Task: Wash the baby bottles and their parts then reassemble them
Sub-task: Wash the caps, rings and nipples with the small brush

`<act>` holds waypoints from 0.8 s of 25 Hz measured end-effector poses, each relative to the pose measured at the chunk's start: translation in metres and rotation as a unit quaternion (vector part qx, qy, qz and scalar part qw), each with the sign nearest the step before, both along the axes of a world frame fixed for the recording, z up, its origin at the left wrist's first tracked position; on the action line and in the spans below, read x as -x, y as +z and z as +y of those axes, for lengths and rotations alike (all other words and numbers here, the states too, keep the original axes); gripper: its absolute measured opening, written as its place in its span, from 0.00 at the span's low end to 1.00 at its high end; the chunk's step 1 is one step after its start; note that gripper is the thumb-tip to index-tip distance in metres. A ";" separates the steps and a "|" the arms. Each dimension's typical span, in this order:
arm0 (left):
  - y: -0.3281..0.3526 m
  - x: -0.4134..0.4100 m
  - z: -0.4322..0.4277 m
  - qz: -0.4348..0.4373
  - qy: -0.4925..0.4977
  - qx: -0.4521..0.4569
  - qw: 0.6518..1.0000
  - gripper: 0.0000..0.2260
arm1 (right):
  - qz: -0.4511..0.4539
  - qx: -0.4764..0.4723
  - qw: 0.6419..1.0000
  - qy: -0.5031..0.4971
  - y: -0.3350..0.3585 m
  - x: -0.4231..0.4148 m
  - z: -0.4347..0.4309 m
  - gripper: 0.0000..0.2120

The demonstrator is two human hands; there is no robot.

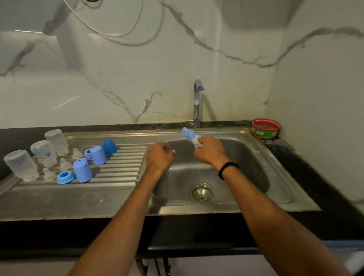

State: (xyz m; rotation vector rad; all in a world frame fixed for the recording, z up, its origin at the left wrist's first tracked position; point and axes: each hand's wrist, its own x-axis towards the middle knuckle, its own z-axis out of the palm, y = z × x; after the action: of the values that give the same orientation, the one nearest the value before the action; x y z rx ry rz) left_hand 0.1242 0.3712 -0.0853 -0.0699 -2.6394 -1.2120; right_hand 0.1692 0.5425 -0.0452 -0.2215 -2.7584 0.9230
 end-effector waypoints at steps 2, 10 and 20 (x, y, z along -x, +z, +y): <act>-0.002 -0.009 0.016 0.000 -0.004 -0.014 1.000 0.16 | 0.000 -0.009 1.000 -0.011 0.002 -0.014 0.014 0.07; 0.002 -0.032 0.050 -0.004 -0.021 -0.022 1.000 0.15 | -0.006 0.013 0.998 -0.065 -0.006 -0.049 0.049 0.10; 0.000 -0.048 0.079 -0.017 -0.049 -0.044 0.998 0.13 | 0.027 -0.005 0.988 -0.153 -0.023 -0.076 0.079 0.12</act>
State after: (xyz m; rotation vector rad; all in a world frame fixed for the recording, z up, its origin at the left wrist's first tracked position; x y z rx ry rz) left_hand 0.1722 0.4507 -0.0853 -0.1670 -2.6355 -1.3705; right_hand 0.2456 0.6213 -0.0687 -0.5912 -2.5798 0.8189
